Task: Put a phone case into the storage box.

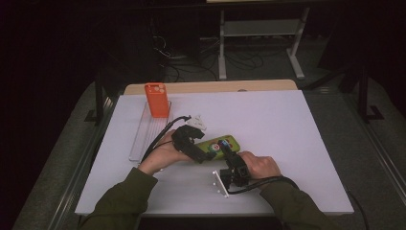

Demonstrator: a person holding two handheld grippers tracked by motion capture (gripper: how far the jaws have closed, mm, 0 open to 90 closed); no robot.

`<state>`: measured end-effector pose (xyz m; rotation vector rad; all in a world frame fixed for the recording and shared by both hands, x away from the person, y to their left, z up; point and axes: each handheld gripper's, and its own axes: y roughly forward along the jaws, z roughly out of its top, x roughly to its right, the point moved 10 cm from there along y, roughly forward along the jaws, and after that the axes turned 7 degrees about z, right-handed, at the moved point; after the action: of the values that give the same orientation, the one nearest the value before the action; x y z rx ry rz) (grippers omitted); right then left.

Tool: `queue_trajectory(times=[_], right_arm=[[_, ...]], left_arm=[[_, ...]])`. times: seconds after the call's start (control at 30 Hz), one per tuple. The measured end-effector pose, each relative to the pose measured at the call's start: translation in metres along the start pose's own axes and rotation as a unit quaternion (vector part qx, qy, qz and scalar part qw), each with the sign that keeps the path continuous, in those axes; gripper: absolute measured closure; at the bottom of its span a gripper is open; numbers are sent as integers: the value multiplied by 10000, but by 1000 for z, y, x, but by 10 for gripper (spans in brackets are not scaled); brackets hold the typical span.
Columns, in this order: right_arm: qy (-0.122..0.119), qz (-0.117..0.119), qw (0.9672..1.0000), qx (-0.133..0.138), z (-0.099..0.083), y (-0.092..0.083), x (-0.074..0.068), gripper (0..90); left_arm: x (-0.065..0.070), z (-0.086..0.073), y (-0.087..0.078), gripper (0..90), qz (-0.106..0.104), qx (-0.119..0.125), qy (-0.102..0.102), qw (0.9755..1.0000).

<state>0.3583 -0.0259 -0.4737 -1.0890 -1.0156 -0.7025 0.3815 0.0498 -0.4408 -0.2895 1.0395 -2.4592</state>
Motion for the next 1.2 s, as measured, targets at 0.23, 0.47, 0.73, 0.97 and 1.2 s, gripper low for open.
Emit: queue_trajectory(times=[0.23,0.47,0.73,0.97,1.2], right_arm=[[375,193,9991,-46,-5,2,0,760],[1090,463,9929,-97,-16,6,2,759],[1829,693,9806,-109,-29,9,5,759],[2478,846,9650,-136,-39,9,10,759],[3175,1028,9427,-4,-43,8,14,759]], left_arm=[[-8,6,-10,7,37,284,-114,9995],[-15,10,-19,6,114,499,-93,9986],[-17,13,-23,5,147,643,-136,9977],[-19,12,-24,0,172,652,-178,9976],[-22,12,-25,0,228,666,-193,9973]])
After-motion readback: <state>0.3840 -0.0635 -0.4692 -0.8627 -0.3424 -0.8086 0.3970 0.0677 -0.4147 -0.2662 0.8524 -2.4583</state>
